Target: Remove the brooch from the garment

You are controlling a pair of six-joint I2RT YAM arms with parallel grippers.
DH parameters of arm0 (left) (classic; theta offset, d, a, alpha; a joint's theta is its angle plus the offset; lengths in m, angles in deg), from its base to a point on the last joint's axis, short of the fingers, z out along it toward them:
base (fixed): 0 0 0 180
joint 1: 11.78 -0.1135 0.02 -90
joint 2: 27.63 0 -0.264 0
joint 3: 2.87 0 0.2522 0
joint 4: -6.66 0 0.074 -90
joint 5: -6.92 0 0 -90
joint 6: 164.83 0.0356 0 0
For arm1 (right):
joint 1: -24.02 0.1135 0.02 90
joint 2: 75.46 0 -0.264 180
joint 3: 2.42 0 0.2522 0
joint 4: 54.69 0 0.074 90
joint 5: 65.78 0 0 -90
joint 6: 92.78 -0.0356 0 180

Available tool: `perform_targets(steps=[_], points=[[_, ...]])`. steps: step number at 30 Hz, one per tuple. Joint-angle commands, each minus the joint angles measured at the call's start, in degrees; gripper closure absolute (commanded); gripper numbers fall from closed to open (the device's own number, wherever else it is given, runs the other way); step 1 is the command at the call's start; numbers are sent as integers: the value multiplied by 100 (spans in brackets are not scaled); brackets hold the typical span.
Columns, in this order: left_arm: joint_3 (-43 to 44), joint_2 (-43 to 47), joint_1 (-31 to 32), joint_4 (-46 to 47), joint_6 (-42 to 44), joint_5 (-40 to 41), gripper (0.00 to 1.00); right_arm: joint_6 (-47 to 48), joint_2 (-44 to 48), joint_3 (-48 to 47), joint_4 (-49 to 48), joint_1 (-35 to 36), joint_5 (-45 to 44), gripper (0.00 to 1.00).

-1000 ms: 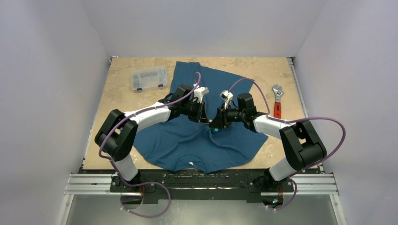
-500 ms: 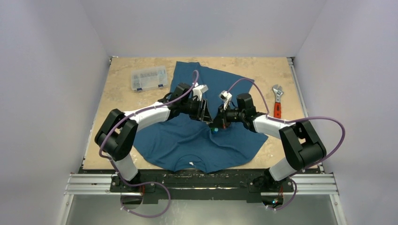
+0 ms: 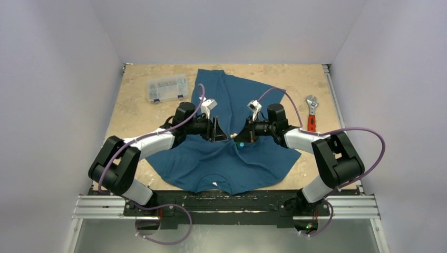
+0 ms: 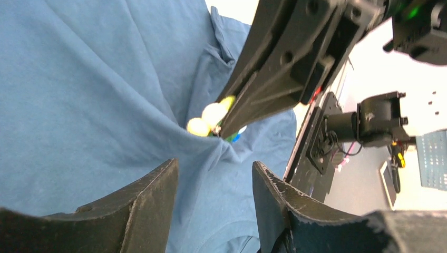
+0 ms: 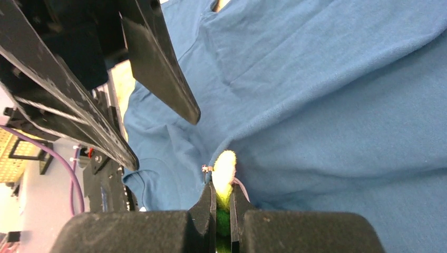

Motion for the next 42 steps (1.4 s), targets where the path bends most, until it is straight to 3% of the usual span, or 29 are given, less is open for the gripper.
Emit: perform_targets(steps=[1, 12, 20, 42], points=[[-427, -30, 21, 1447, 250, -605, 45, -325, -6, 24, -429, -74, 455, 100], [-271, -619, 72, 1932, -64, -503, 48, -725, -128, -2, -635, -180, 693, 100], [-157, -882, 82, 2168, -407, -491, 63, -931, -216, -34, -763, -225, 753, 100], [-40, -1229, 82, 2654, -1092, -663, 67, -1639, -526, -77, -1316, -388, 985, 100]])
